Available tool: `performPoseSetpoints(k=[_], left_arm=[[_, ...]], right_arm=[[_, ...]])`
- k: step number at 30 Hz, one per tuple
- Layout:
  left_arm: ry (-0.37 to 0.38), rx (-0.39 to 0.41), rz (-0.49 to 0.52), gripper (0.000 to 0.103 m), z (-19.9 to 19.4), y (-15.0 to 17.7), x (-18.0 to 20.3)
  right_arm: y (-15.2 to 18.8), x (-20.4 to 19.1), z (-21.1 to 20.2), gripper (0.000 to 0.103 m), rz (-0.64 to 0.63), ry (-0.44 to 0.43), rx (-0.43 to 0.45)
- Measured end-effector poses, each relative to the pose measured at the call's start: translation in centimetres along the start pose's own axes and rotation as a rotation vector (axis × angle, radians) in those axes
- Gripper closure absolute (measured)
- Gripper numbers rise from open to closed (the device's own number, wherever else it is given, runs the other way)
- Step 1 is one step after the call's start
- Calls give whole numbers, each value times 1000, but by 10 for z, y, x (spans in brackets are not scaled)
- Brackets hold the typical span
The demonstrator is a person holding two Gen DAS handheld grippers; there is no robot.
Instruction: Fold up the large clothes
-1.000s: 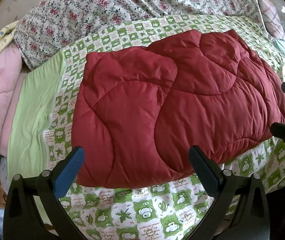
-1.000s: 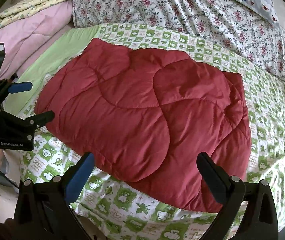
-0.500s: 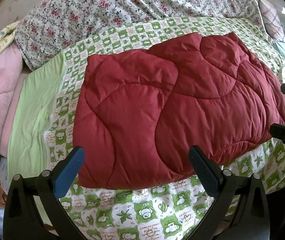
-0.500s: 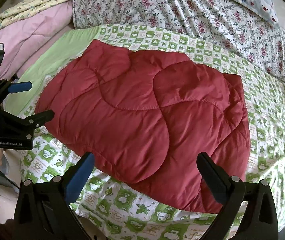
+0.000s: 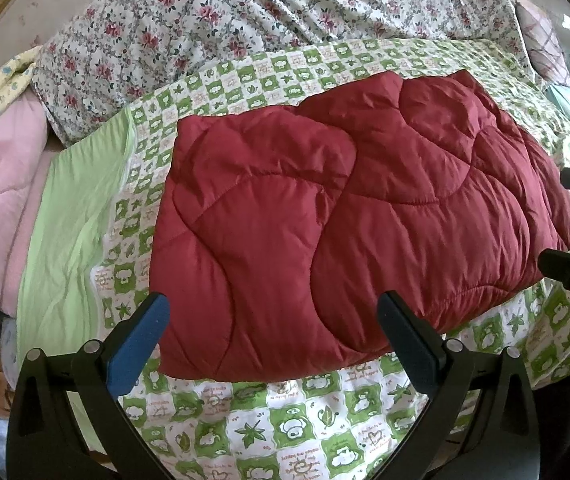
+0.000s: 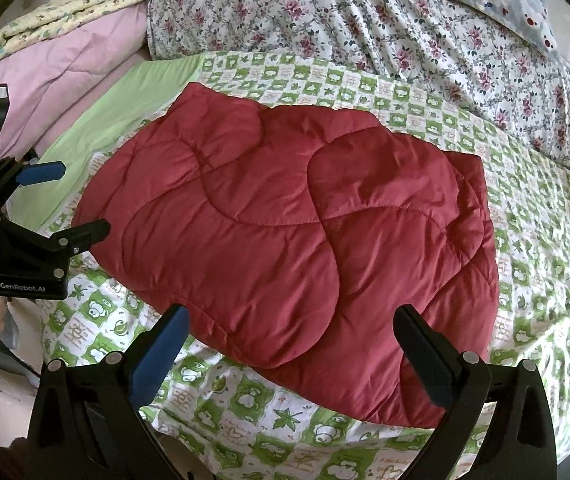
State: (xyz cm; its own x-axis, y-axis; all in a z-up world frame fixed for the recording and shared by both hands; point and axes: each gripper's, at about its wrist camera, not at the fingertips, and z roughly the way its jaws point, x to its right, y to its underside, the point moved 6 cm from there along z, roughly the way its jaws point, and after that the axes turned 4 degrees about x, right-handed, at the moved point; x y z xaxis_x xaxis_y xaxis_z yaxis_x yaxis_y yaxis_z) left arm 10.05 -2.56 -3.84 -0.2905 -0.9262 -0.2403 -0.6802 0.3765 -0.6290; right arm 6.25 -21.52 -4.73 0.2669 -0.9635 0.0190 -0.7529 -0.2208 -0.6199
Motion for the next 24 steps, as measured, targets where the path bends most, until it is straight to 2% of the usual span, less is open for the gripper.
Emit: performPoseSetpoints(k=[24], left_arm=[[-8,6,3,0,-2,-2,0]], right_arm=[[-1,1,-2,1,0,1,1]])
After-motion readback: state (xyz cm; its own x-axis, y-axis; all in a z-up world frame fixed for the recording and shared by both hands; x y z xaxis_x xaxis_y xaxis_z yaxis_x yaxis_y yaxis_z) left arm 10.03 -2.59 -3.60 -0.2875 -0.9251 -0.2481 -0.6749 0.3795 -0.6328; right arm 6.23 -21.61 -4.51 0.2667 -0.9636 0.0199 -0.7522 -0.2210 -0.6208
